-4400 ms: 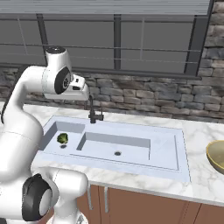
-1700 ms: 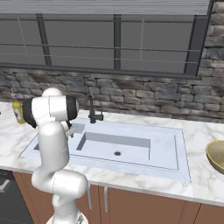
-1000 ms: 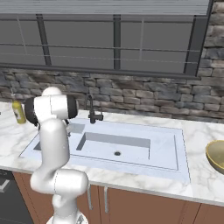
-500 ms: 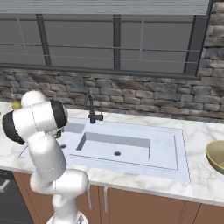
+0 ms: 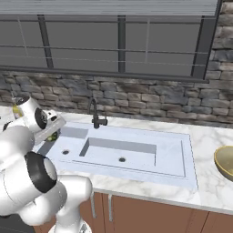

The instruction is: Pick the broccoli from the sink and place it in the bowl. Then pick the bowl and place it in the microwave. Then close the microwave door and press the start button.

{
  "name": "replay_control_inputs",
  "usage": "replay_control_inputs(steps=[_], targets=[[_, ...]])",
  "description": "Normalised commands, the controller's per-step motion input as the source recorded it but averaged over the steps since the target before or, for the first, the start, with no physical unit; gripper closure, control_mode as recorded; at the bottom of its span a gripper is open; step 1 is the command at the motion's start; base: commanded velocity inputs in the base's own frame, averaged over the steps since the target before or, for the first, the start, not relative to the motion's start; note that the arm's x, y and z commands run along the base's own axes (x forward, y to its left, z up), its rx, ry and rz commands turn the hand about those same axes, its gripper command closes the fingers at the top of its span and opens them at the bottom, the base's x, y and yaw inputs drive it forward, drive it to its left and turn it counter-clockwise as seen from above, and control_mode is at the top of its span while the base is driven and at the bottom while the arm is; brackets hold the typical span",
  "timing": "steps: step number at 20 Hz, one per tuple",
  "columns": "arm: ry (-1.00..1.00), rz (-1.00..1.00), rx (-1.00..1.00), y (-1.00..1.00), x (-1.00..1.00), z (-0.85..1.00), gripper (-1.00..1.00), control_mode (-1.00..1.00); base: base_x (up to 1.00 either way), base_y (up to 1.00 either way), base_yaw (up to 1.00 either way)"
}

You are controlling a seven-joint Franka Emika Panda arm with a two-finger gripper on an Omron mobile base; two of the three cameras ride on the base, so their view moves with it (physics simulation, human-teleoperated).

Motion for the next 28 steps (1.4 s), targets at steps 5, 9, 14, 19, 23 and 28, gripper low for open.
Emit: replay_control_inputs(steps=[5,9,14,19,23,28], targets=[[-0.05,0.0,0.0,-0.47,-0.78,1.0,1.0,-1.0,0.0,0.0,0.0],[-0.14,0.0,0.0,-0.71,-0.83,1.0,1.0,-1.0,0.0,0.0,0.0],[-0.07,0.0,0.0,-0.98,-0.59,0.98,1.0,-1.0,0.0,0.0,0.0],[0.0,-0.06,0.0,-1.0,-0.49,0.88,1.0,-1.0,0.0,0.0,0.0],[0.0,-0.14,0.0,-1.0,-0.39,0.68,1.0,-1.0,0.0,0.0,0.0],[0.01,-0.26,-0.03,-0.93,-0.08,0.14,1.0,-1.0,0.0,0.0,0.0]])
